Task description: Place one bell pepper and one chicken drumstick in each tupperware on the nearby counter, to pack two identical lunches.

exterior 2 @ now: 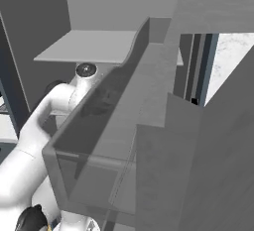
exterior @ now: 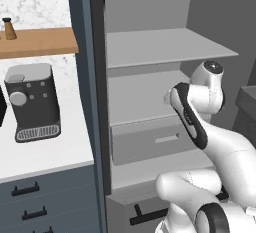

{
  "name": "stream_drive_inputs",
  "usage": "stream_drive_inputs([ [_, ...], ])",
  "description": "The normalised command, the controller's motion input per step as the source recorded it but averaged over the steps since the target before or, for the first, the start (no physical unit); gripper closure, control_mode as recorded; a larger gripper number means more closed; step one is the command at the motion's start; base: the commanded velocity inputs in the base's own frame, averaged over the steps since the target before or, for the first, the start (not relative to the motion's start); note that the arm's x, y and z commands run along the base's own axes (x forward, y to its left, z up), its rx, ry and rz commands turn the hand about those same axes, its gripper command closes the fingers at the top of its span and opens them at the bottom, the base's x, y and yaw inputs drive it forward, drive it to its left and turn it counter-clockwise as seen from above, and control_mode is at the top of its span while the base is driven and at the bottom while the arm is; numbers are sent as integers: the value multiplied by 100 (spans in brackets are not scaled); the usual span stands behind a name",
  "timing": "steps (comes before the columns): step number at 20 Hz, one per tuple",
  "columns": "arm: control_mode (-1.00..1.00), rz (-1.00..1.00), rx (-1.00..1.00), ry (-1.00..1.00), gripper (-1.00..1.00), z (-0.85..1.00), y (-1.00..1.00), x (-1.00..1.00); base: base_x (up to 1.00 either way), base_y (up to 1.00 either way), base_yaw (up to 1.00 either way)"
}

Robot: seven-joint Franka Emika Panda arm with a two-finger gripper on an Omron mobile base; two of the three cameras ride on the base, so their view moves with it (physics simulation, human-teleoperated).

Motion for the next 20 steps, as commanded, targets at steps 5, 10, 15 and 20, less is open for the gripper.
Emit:
stream_drive_inputs([
  [5,-100,4,-10,0,100,94,7,-93,0,0,0],
  [10,-100,8,-4,0,100,77,0,-100,0,0,0],
  [15,100,1,-1,3,100,11,17,-34,-39,52,0],
  [20,100,0,0,0,100,0,0,0,-65,100,2],
])
